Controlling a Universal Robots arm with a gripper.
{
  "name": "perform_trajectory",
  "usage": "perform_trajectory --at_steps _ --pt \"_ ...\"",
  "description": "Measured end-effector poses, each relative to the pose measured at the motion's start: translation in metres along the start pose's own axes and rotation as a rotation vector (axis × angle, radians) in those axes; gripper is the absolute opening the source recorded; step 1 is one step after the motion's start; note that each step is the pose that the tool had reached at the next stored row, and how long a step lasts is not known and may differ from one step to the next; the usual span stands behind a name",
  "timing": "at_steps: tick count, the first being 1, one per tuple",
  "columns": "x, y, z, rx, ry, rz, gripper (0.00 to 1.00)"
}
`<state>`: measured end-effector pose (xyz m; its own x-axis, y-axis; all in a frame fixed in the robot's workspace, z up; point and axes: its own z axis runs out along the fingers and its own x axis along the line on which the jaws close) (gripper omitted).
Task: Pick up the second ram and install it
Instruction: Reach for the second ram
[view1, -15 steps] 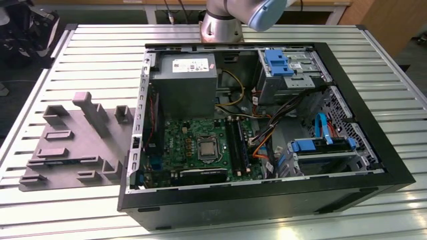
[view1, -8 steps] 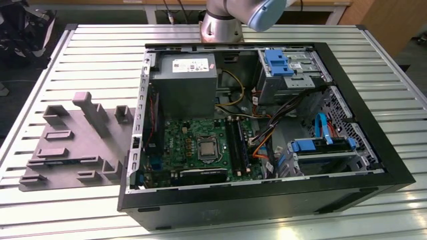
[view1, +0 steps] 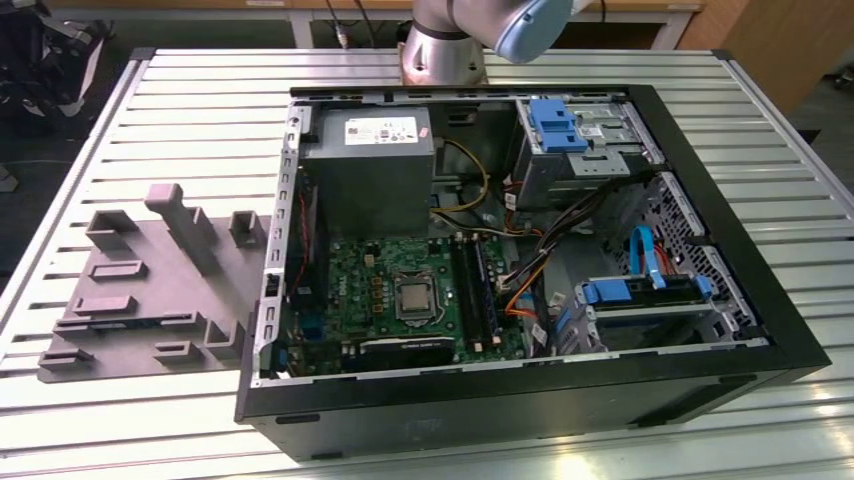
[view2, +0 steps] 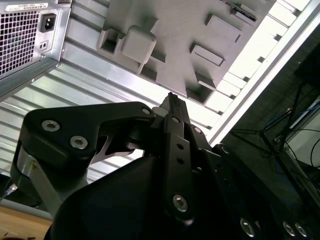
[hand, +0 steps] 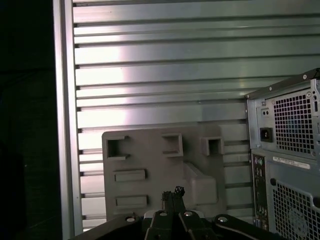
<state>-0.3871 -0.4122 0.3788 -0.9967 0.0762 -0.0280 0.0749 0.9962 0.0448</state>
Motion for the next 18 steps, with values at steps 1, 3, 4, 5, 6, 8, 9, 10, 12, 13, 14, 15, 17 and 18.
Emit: perform_trajectory --at_steps 1,3,4,5,6,8,9,10,12,13,14,15,17,18 --pt "0.0004 -0.0003 0.0004 0.0 0.0 0.0 0.11" --pt "0.0009 -0.0012 0.0011 -0.0001 0.0 0.0 0.11" --pt "0.001 -0.0017 0.0016 -0.0001 0.0 0.0 0.11" --pt "0.001 -0.0023 0.0019 0.0 0.0001 0.0 0.11" --pt "0.001 -0.003 0.0024 0.0 0.0 0.0 0.11" --pt "0.001 -0.0043 0.0031 0.0 0.0001 0.0 0.11" --pt "0.001 -0.0051 0.0036 0.0 0.0 0.0 0.11" --pt "0.001 -0.0058 0.0039 0.0 0.0 0.0 0.11" --pt "0.0011 -0.0072 0.0046 -0.0001 0.0 0.0 0.11" --pt "0.0011 -0.0079 0.0049 0.0 0.0 0.0 0.11" --pt "0.0011 -0.0085 0.0052 0.0 0.0001 0.0 0.11" --pt "0.0012 -0.0091 0.0055 0.0 0.0 0.0 0.11" --pt "0.0014 -0.0102 0.0061 0.0 0.0 0.0 0.11" --pt "0.0016 -0.0107 0.0065 0.0 0.0 0.0 0.11"
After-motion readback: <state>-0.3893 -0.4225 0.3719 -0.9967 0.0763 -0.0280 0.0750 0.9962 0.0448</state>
